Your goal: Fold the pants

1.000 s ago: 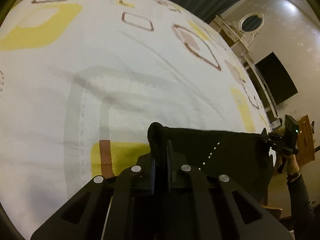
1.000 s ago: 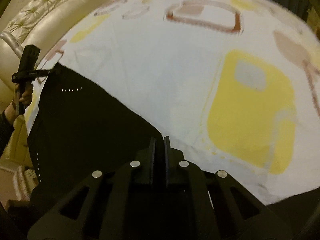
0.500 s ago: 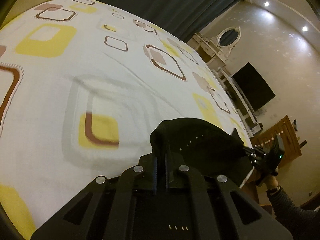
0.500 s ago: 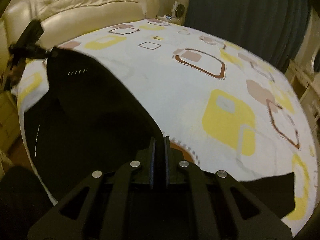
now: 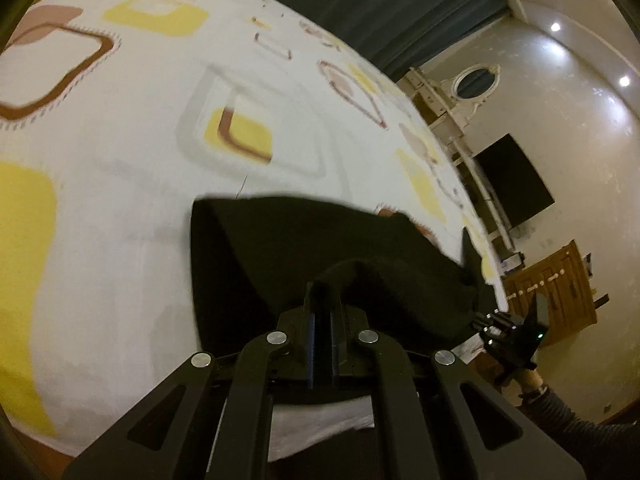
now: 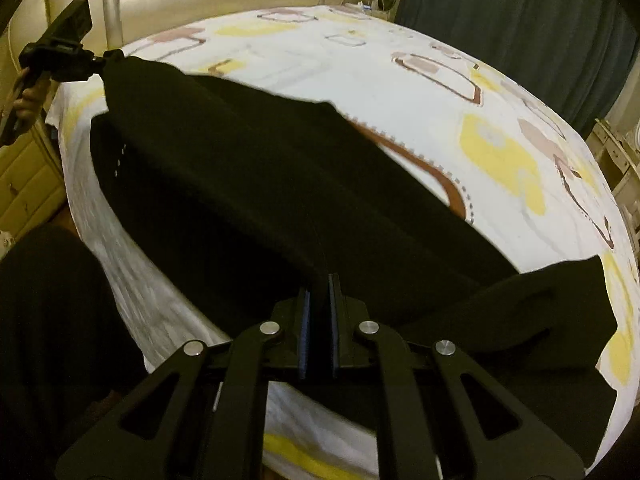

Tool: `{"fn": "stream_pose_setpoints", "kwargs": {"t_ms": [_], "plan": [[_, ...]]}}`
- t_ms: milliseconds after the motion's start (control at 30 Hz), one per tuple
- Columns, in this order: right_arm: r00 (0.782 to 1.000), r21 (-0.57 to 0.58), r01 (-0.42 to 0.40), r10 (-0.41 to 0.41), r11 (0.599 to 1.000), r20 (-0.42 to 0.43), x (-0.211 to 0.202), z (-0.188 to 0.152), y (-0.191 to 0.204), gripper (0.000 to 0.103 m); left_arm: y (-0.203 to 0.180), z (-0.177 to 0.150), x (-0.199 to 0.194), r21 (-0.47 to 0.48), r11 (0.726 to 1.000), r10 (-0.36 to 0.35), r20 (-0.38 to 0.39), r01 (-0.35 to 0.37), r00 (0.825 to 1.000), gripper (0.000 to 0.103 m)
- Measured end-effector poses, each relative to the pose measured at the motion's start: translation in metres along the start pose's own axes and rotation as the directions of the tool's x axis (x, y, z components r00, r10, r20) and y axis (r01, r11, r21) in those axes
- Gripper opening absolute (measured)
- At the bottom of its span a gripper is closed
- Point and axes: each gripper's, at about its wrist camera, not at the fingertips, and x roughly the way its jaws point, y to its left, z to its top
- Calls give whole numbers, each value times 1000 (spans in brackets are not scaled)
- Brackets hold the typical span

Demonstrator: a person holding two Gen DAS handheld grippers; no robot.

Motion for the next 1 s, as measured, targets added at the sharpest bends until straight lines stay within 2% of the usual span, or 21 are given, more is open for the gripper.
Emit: {"fn": "stream_pose_setpoints", "kwargs": {"t_ms": [67, 167, 233, 267, 300, 333, 433, 500, 600, 733, 800, 900, 1000], "plan": [[1000, 8, 2, -1, 1000, -9, 3, -4, 4, 8, 4, -6, 5, -13, 1000, 16, -8, -16, 1000, 7], [1000, 27, -4, 5, 1000, -28, 7, -9, 9, 11, 11, -17, 10, -65, 997, 27, -34, -29, 999, 15], [1000, 35, 1, 0, 999, -29, 8, -12, 10, 15, 17, -27, 9, -106, 994, 21, -53, -26, 998, 27], [1000, 49, -3, 4, 999, -25, 5, -14, 10, 17, 20, -32, 6, -126, 992, 18, -55, -24, 998, 37], [1000, 64, -12, 13, 998, -25, 3, -15, 9, 24, 23, -37, 2, -147, 989, 16, -54, -24, 998, 49], [999, 86, -24, 26, 996, -23, 0, -17, 7, 33, 24, -41, -2, -164, 986, 7, -44, -14, 999, 54], [997, 177, -78, 79, 981, 2, -14, -23, -4, 48, 28, -55, -18, -242, 970, -30, 12, 32, 999, 65], [996, 222, -88, 87, 971, 13, -22, -27, -10, 51, 29, -64, -25, -294, 952, -70, 58, 85, 996, 74], [989, 332, -147, 138, 932, 50, -31, -35, -24, 52, 22, -71, -25, -336, 934, -95, 93, 121, 991, 75], [970, 489, -244, 222, 837, 102, -29, -45, -39, 53, 12, -69, -8, -343, 935, -69, 78, 92, 995, 75], [964, 523, -265, 241, 810, 115, -27, -45, -42, 53, 8, -67, -1, -356, 931, -56, 80, 81, 995, 75], [958, 547, -284, 258, 788, 126, -25, -46, -40, 54, 7, -64, 3, -371, 926, -39, 90, 70, 995, 75], [955, 563, -294, 267, 773, 132, -24, -51, -37, 56, 4, -60, 5, -367, 930, 14, 95, 23, 995, 75]]}}
